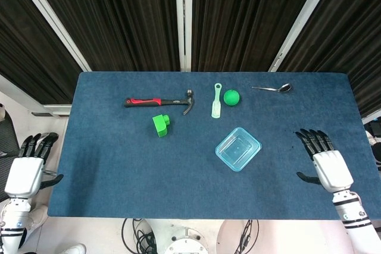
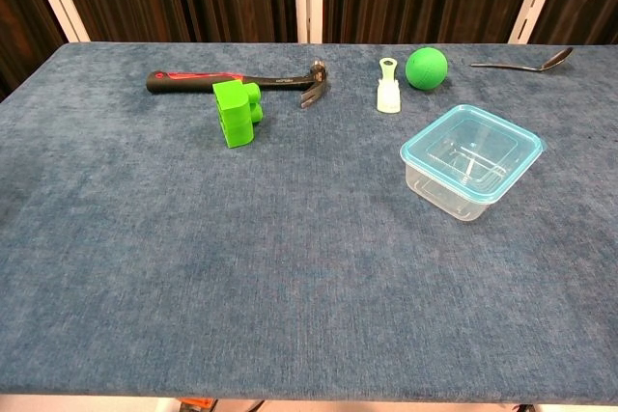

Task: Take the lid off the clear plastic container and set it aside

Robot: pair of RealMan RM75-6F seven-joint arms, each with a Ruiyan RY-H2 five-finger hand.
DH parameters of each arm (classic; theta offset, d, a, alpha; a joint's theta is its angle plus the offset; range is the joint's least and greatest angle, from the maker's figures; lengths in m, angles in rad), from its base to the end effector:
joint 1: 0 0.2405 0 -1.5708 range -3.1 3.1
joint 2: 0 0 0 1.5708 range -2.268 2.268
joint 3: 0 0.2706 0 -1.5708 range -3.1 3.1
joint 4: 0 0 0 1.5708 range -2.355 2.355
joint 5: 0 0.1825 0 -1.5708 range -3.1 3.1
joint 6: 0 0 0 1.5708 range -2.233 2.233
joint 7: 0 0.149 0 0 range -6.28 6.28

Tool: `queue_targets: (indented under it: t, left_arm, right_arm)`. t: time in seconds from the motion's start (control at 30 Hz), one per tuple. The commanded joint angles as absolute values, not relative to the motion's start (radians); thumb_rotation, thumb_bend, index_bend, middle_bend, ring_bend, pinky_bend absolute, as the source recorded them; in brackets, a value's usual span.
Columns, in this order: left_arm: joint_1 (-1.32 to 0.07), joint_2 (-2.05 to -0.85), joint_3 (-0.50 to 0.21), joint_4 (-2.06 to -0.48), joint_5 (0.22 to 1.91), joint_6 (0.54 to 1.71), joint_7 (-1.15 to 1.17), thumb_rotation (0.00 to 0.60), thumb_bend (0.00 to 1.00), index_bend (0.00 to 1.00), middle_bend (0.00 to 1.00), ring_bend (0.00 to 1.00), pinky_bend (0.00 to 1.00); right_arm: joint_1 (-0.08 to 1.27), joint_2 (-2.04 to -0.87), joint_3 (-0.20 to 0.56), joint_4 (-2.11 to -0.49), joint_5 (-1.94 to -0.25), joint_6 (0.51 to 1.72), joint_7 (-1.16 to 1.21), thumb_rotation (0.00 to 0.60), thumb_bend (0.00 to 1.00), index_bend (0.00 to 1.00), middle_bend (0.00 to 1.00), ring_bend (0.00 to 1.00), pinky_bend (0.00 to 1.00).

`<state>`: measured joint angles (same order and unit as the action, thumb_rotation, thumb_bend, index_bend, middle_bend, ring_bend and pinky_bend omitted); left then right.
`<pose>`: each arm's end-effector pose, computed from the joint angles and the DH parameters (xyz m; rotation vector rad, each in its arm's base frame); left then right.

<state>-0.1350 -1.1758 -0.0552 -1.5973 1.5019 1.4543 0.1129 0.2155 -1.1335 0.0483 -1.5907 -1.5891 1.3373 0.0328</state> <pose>-0.3037 0.2012 0.1697 -1.4537 -0.8358 -0.8782 -0.2868 -0.2217 0.1622 1.6150 -0.9047 0.9595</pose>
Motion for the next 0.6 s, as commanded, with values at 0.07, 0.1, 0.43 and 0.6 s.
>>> queue_targets:
  t: [0.07, 0.1, 0.43, 0.6]
  left_arm:
    - [-0.140, -1.181, -0.055, -1.594, 1.507, 1.452, 0.111, 0.600, 0.00, 0.12, 0.11, 0.00, 0.01]
    - [-0.141, -1.182, -0.055, -1.594, 1.509, 1.452, 0.112, 0.600, 0.00, 0.12, 0.11, 0.00, 0.01]
    - [-0.134, -1.179, -0.045, -1.591, 1.510, 1.458, 0.098, 0.600, 0.00, 0.12, 0.11, 0.00, 0.01]
    - [-0.126, -1.173, -0.041, -1.595, 1.509, 1.468, 0.093, 0.600, 0.00, 0.12, 0.11, 0.00, 0.01]
  right_arm:
    - [0.291, -1.177, 0.046, -1.571, -1.627, 1.248, 0.029, 0.600, 0.00, 0.00, 0.06, 0.00, 0.04]
    - [0.316, -1.191, 0.048, -1.565, -1.634, 1.220, 0.020, 0.600, 0.00, 0.00, 0.05, 0.00, 0.04]
    - [0.446, -1.302, 0.081, -1.474, -1.592, 1.063, -0.056, 0.600, 0.00, 0.00, 0.02, 0.00, 0.04]
    - [0.474, -1.349, 0.094, -1.409, -1.556, 1.039, -0.018, 0.600, 0.00, 0.00, 0.01, 0.00, 0.04]
